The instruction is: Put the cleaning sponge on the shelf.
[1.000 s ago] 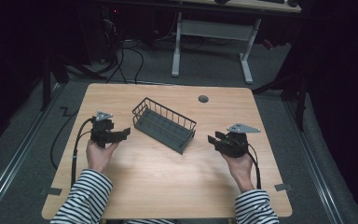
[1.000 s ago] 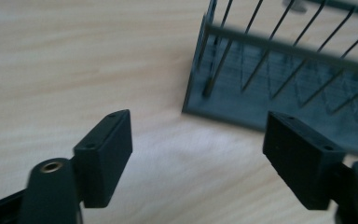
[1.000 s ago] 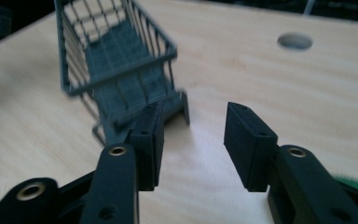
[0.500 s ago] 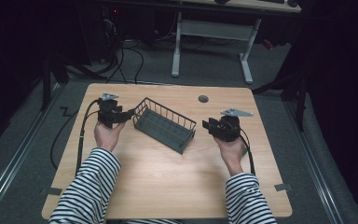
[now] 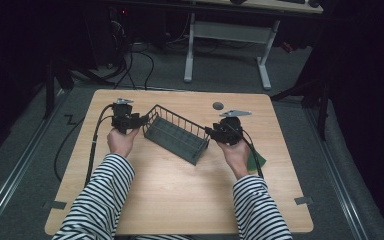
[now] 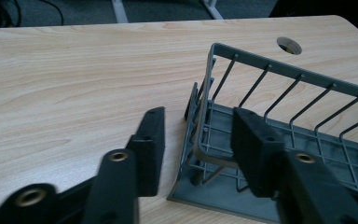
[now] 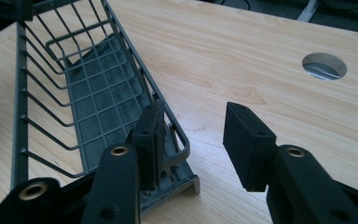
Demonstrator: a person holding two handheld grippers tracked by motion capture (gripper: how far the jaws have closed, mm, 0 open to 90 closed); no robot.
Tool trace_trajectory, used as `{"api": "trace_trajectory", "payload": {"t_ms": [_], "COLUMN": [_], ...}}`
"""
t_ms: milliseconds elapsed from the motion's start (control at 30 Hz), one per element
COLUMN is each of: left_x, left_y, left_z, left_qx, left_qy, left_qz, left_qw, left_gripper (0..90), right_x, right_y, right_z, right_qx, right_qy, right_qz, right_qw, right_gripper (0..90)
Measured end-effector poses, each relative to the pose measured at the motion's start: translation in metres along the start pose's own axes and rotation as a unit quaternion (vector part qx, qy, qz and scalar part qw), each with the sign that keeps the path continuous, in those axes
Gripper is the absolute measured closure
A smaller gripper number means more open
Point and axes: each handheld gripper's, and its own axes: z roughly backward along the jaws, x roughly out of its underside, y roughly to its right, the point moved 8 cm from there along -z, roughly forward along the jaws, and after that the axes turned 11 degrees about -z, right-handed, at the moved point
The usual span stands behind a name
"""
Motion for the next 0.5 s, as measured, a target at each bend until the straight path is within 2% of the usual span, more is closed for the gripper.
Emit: {"api": "trace_trajectory", "payload": {"t_ms": [33, 67, 100, 133, 200, 267, 333, 367, 500], "left_x": [0.0, 0.0, 0.0, -0.001, -0.001, 0.0, 0.0, 0.0, -0.001], "left_y": [0.0, 0.002, 0.003, 0.004, 0.004, 0.005, 0.006, 0.007, 0.016], "left_z": [0.0, 0.0, 0.0, 0.0, 0.0, 0.0, -0.001, -0.001, -0.002], "left_qx": [0.006, 0.012, 0.015, 0.015, 0.01, 0.014, 0.018, 0.021, 0.027], "left_qy": [0.002, 0.005, 0.007, 0.008, 0.008, 0.008, 0.007, 0.008, 0.008], "left_qz": [0.0, -0.003, -0.008, -0.013, -0.017, -0.021, -0.021, -0.019, -0.032], "left_qw": [1.0, 0.9999, 0.9998, 0.9998, 0.9998, 0.9996, 0.9996, 0.9996, 0.9991], "left_gripper": [63.3, 63.3, 69.4, 69.4, 77.6, 78.9, 84.3, 84.6, 85.2], "right_x": [-0.001, -0.001, 0.0, 0.0, 0.002, 0.002, 0.003, 0.003, 0.006], "right_y": [-0.001, -0.001, -0.001, -0.001, -0.002, -0.002, -0.002, -0.001, 0.002], "right_z": [-0.002, -0.002, -0.004, -0.004, -0.005, -0.005, -0.003, -0.002, 0.004], "right_qx": [-0.001, -0.001, -0.001, -0.001, -0.004, -0.005, -0.007, -0.007, -0.004], "right_qy": [-0.003, -0.003, -0.011, -0.011, -0.021, -0.023, -0.027, -0.03, -0.031], "right_qz": [0.0, 0.0, -0.001, -0.001, 0.005, 0.009, 0.008, 0.011, 0.017], "right_qw": [1.0, 1.0, 0.9999, 0.9999, 0.9998, 0.9997, 0.9996, 0.9995, 0.9994], "right_gripper": [61.8, 61.8, 63.9, 63.9, 69.3, 70.7, 73.9, 75.2, 78.2]}}
